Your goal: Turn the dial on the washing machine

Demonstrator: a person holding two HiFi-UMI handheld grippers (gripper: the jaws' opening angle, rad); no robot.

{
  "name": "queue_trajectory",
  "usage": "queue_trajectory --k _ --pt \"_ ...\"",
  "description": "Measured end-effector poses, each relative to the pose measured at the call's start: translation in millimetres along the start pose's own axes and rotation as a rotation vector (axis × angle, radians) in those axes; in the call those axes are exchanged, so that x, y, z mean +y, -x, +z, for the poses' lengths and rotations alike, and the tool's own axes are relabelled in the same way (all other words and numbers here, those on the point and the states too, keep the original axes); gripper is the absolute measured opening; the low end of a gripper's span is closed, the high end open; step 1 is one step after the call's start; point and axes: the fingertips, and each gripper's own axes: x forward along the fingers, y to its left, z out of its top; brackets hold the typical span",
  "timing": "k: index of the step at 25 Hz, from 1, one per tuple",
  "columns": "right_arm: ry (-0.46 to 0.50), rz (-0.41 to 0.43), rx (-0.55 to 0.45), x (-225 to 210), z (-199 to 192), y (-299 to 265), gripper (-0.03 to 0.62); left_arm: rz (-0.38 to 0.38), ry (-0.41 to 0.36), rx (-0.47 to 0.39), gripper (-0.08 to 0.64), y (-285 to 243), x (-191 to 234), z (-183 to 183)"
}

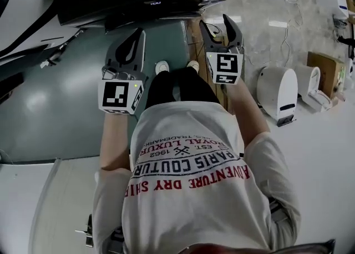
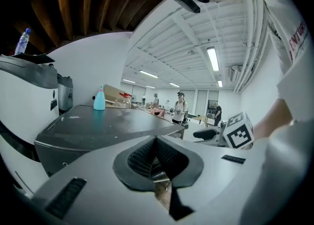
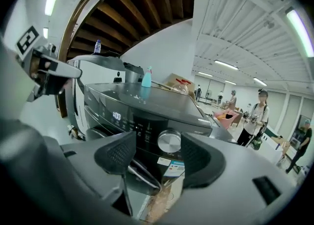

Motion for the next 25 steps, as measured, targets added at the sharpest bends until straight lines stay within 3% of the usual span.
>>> queue_trajectory --k 4,12,20,25 --pt "0.014 -0.058 0.004 -9.8 -14.2 -36.4 0.279 0.018 0.009 0.022 0.017 -5.7 14.2 -19.9" --pt "0.016 -0.073 0.027 -20.7 -24.8 -74.7 0.279 0.031 0.08 0.022 0.017 -32.5 25.5 -49.7" --pt "0.05 -0.11 0.084 -26.5 -31.2 -88.5 0.281 0.042 0.047 0.065 0.017 -43.1 28.0 -62.0" --pt "-0.053 -0.073 0.097 -29.0 -35.8 -87.0 0.281 0.039 0.004 0.056 0.017 -42.1 27.3 -58.7"
